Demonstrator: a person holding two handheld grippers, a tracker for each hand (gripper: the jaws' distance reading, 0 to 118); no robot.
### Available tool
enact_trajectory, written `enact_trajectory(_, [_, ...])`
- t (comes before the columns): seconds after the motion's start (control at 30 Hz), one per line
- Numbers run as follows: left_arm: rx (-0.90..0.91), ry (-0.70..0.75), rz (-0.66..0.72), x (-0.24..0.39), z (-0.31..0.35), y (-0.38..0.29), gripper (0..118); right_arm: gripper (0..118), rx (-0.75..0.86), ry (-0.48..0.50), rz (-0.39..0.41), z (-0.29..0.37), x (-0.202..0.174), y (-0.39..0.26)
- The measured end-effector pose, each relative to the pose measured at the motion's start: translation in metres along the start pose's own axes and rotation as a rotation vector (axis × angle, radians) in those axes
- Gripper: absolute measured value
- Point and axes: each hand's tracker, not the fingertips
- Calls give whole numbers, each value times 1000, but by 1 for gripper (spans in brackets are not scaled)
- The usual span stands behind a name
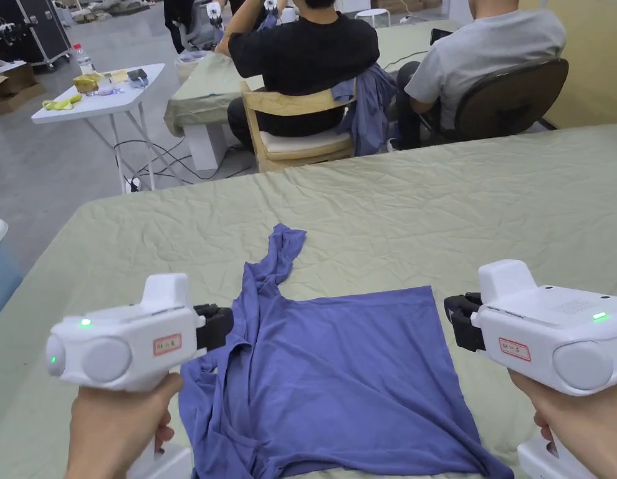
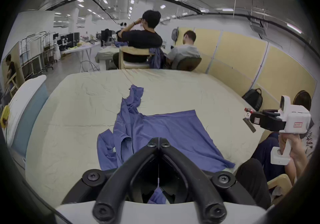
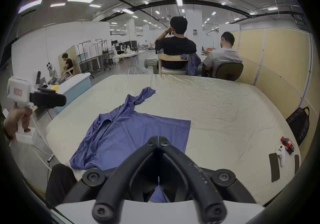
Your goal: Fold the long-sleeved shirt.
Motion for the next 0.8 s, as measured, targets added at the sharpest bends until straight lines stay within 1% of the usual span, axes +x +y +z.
enact_trajectory(0.07, [-65, 13, -6, -16, -33, 18, 0, 1, -11, -5, 6, -13, 4, 4])
enact_trajectory(0.17, [-148, 39, 20, -46, -89, 38, 0, 1, -37, 3, -6, -37, 12, 7])
enact_trajectory(0.2, [-160, 59, 35, -56, -107, 43, 2, 1, -45, 5, -9, -45, 16, 9])
enact_trajectory(0.23, [-176, 69, 36, -65, -125, 48, 11, 1, -55, 9, -8, -54, 18, 10])
enact_trajectory(0.27, [-188, 69, 41, -72, -140, 52, 30, 1, -65, 12, -7, -62, 21, 10])
enact_trajectory(0.3, [-208, 94, 53, -81, -158, 56, 55, 1, -72, 13, -6, -71, 24, 11])
enact_trajectory(0.33, [-237, 115, 73, -89, -173, 59, 57, 1, -78, 13, -7, -80, 28, 12])
enact_trajectory(0.37, [-262, 131, 87, -98, -189, 62, 54, 1, -86, 15, -9, -89, 32, 13])
enact_trajectory(0.5, [-261, 149, 100, -123, -243, 68, 54, 1, -116, 14, -24, -121, 45, 12])
enact_trajectory(0.6, [-296, 151, 131, -139, -277, 67, 54, 1, -147, 4, -32, -143, 54, 7])
enact_trajectory(0.8, [-386, 178, 81, -155, -329, 49, 52, 1, -204, 6, -64, -176, 65, -11])
